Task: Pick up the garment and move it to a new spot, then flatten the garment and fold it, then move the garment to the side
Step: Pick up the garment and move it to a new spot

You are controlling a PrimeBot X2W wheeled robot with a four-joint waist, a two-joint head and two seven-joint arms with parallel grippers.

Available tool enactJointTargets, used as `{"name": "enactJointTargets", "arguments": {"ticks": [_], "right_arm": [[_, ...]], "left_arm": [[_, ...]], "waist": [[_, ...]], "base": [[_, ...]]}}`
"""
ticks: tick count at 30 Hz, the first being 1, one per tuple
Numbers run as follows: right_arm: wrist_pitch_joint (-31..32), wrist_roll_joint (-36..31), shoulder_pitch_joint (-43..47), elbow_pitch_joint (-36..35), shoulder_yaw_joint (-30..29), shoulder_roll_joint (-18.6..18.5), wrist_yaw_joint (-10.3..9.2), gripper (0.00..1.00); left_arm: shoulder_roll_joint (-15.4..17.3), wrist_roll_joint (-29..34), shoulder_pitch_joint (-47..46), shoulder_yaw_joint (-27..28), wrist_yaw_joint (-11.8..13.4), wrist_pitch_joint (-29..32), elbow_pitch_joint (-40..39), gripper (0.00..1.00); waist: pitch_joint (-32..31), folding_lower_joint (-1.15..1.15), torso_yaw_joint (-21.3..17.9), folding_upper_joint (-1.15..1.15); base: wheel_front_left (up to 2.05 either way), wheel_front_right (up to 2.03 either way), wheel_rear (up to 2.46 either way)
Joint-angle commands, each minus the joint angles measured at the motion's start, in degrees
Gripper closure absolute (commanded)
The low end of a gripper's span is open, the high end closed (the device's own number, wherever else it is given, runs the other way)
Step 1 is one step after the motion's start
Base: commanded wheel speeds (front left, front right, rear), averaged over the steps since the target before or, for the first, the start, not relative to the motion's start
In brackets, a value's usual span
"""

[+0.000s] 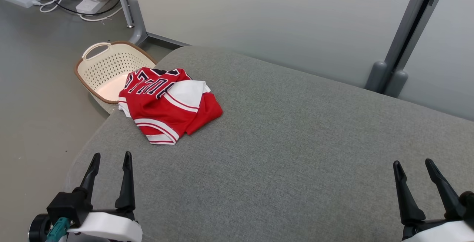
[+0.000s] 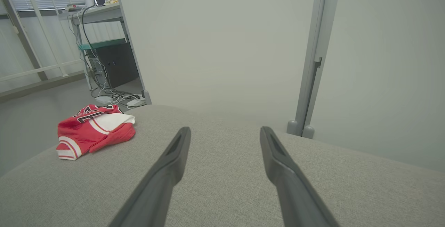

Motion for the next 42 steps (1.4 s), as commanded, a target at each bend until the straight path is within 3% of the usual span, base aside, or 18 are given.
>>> {"name": "enactJointTargets", "arguments": {"ticks": [1, 10, 16, 21, 30, 31, 32, 33, 38, 42], "right_arm": [[0.22, -0.09, -0.64, -0.28, -0.05, -0.25, -0.02, 0.00], [2.77, -1.02, -5.08, -4.06, 0.18, -2.34, -0.02, 0.00], [4.34, -1.66, -8.81, -6.61, 0.10, -3.81, -0.02, 0.00], [4.53, -2.02, -10.75, -7.70, -0.19, -3.96, -0.02, 0.00], [3.65, -2.59, -13.34, -7.31, -1.13, -4.40, -0.02, 0.00], [3.49, -2.64, -13.60, -7.18, -1.19, -4.38, -0.02, 0.00], [3.39, -2.61, -13.77, -7.09, -1.19, -4.34, -0.02, 0.00], [3.28, -2.53, -13.93, -6.85, -1.23, -4.30, -0.02, 0.00], [2.26, -2.44, -14.47, -5.74, -1.26, -4.27, -0.02, 0.00], [1.59, -2.06, -13.98, -4.68, -0.97, -3.76, -0.02, 0.00]], "left_arm": [[-0.07, 0.06, -1.72, -0.11, 0.05, -0.33, 0.17, 0.00], [-3.21, -3.72, -12.02, -0.26, -3.89, -0.98, 9.34, 0.00], [-4.99, -7.52, -24.94, 1.11, -8.66, -1.49, 25.84, 0.00], [-4.54, -10.13, -31.86, 2.65, -11.44, -1.77, 36.52, 0.00], [-3.41, -13.13, -41.57, 3.04, -13.33, 2.73, 58.31, 0.00], [-3.45, -13.17, -41.82, 3.10, -13.43, 2.33, 59.63, 0.32], [-3.50, -13.32, -42.14, 3.18, -13.45, 1.82, 60.70, 0.85], [-3.29, -13.28, -42.51, 3.16, -13.51, 1.25, 61.57, 1.00], [-1.59, -12.47, -43.68, 3.63, -13.84, -2.13, 61.75, 1.00], [0.18, -11.50, -41.74, 5.98, -13.67, -2.53, 55.79, 1.00]], "waist": [[0.48, 0.00, -0.41, 0.00], [9.99, 0.00, -5.79, 0.00], [18.52, 0.00, -9.81, 0.00], [22.68, 0.00, -11.67, 0.00], [26.46, 0.00, -12.64, 0.00], [26.48, 0.00, -12.68, 0.00], [26.43, 0.00, -12.71, 0.00], [26.34, 0.00, -12.73, 0.00], [24.64, 0.00, -12.71, 0.00], [21.82, 0.00, -12.87, 0.00]], "base": [[0.00, 0.00, 0.00], [0.00, 0.00, 0.00], [0.00, 0.00, 0.00], [0.00, 0.00, 0.00], [0.00, 0.00, 0.00], [0.00, 0.00, 0.00], [0.00, 0.00, 0.00], [0.00, 0.00, 0.00], [0.00, 0.00, 0.00], [0.00, 0.00, 0.00]]}}
